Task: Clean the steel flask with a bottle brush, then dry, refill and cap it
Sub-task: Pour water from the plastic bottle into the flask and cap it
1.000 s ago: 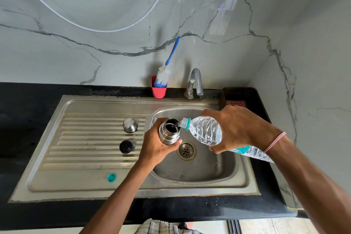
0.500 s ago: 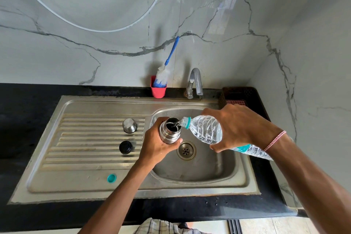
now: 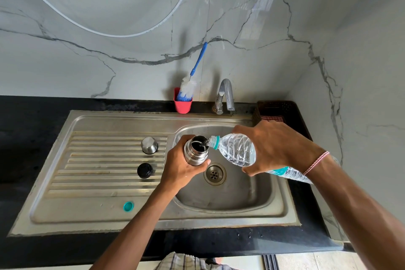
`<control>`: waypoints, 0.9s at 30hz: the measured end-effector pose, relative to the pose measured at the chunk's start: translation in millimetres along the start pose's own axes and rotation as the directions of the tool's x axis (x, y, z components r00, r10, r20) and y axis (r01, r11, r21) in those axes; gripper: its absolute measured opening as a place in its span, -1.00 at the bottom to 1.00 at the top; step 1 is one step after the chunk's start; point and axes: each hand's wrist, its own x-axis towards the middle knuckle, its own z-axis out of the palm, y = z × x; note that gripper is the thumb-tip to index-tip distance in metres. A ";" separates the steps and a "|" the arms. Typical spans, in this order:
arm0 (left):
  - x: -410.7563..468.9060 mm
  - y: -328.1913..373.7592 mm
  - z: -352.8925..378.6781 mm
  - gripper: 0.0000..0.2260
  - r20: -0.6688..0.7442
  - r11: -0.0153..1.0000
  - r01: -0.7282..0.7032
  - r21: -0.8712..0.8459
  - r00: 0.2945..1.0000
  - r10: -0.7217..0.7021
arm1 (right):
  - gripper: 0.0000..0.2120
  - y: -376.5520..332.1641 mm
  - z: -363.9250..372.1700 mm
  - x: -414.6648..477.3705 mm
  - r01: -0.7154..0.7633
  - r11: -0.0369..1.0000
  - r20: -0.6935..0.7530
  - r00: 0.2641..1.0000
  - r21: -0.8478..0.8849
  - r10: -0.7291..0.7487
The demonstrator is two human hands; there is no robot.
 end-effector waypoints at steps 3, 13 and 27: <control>0.4 -0.8 0.6 -0.44 -0.002 1.000 -0.002 0.002 1.000 0.002 | -0.12 -0.2 -0.9 0.1 -0.001 1.000 0.004 1.000 -0.005 0.001; 2.7 -3.2 -0.8 -0.43 0.004 1.000 0.003 0.017 1.000 -0.003 | -0.13 -0.4 -1.8 2.6 -0.002 1.000 0.017 1.000 -0.003 0.002; 4.5 -1.9 1.5 -0.43 -0.002 1.000 -0.004 0.010 1.000 0.004 | -0.11 3.9 -3.1 2.7 -0.010 1.000 0.016 1.000 -0.012 0.010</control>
